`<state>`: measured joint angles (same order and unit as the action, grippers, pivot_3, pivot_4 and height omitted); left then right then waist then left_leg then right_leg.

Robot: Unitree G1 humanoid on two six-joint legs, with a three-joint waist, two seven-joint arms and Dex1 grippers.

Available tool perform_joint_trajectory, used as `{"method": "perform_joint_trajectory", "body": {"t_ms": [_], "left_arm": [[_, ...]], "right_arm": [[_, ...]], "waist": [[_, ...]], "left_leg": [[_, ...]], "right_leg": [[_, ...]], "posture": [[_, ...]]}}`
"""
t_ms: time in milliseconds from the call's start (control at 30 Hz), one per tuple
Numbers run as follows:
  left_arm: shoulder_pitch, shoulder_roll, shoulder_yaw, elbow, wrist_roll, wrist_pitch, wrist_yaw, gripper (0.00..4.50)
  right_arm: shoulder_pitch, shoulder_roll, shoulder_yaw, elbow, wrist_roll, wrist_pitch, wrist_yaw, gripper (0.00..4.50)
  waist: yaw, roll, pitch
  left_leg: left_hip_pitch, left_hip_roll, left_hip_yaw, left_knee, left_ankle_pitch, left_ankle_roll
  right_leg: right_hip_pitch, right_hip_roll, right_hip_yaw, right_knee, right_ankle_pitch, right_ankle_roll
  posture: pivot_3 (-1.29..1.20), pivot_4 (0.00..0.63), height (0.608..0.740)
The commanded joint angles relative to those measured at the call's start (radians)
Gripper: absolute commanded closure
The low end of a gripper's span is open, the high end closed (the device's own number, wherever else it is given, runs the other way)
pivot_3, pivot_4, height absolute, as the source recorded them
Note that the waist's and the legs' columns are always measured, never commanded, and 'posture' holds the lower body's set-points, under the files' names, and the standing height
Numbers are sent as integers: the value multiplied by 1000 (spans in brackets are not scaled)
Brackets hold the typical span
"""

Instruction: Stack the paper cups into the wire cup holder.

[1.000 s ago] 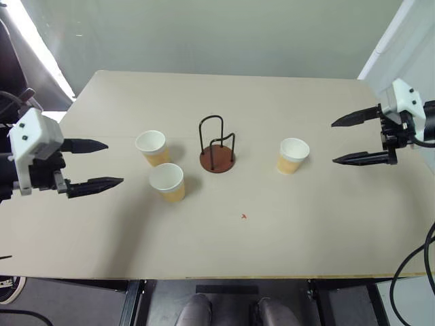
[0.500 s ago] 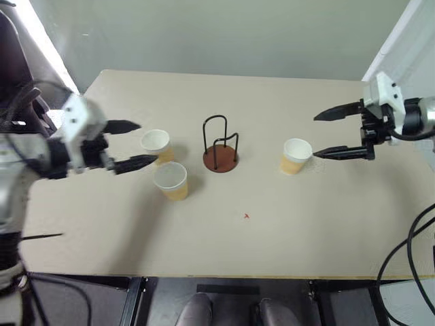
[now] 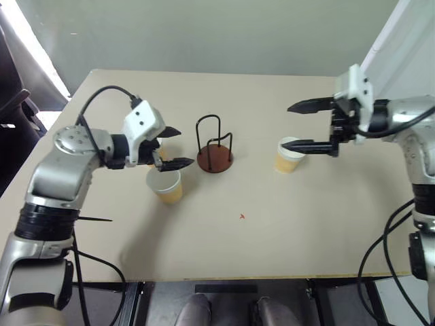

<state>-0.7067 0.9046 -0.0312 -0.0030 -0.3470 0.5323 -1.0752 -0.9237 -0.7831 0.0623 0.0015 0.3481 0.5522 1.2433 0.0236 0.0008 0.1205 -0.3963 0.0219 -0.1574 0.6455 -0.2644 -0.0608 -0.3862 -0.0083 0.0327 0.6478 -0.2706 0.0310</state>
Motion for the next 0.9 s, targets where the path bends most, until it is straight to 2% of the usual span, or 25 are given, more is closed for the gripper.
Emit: {"method": "perform_joint_trajectory", "body": {"t_ms": [33, 167, 333, 533, 767, 900], "left_arm": [[92, 173, 206, -93, -69, 25, -99, 22], [292, 268, 404, -180, -119, 67, -148, 22], [464, 261, 560, -293, -161, 119, -136, 22], [562, 225, 680, -382, -208, 174, -83, 22], [627, 200, 757, -437, -249, 211, -38, 22], [656, 196, 797, -448, -260, 219, -22, 0]], "right_arm": [[-46, 144, 76, 59, -104, 5, -196, 0], [-82, 249, 142, 177, -173, -14, -259, 0], [-153, 338, 177, 358, -247, -55, -325, 0], [-231, 425, 185, 561, -301, -133, -360, 0], [-275, 493, 170, 703, -324, -201, -369, 0], [-293, 532, 161, 768, -323, -242, -375, 822]], "waist": [[-20, -2, -1], [-20, 0, 0], [6, 0, 0], [7, -1, -1], [4, -1, -1], [4, -1, -1]], "left_leg": [[0, 2, 0, 0, 0, 0], [0, 6, 0, -1, 0, -2], [-3, 6, 0, 0, 0, -2], [-4, 7, 0, 1, 1, -4], [-4, 7, 1, 0, 0, -6], [-4, 8, 1, 0, 0, -7]], "right_leg": [[-1, 1, 1, 0, 0, 0], [-3, 6, 2, -1, 3, -2], [-7, 5, 1, -1, 2, -3], [-9, 5, 0, 4, 3, -6], [-10, 6, -1, 8, 3, -8], [-10, 6, -1, 8, 3, -8]], "posture": [[0, 150, 740], [0, 150, 740], [0, 150, 740], [0, 150, 740], [0, 150, 740], [0, 150, 740]]}}
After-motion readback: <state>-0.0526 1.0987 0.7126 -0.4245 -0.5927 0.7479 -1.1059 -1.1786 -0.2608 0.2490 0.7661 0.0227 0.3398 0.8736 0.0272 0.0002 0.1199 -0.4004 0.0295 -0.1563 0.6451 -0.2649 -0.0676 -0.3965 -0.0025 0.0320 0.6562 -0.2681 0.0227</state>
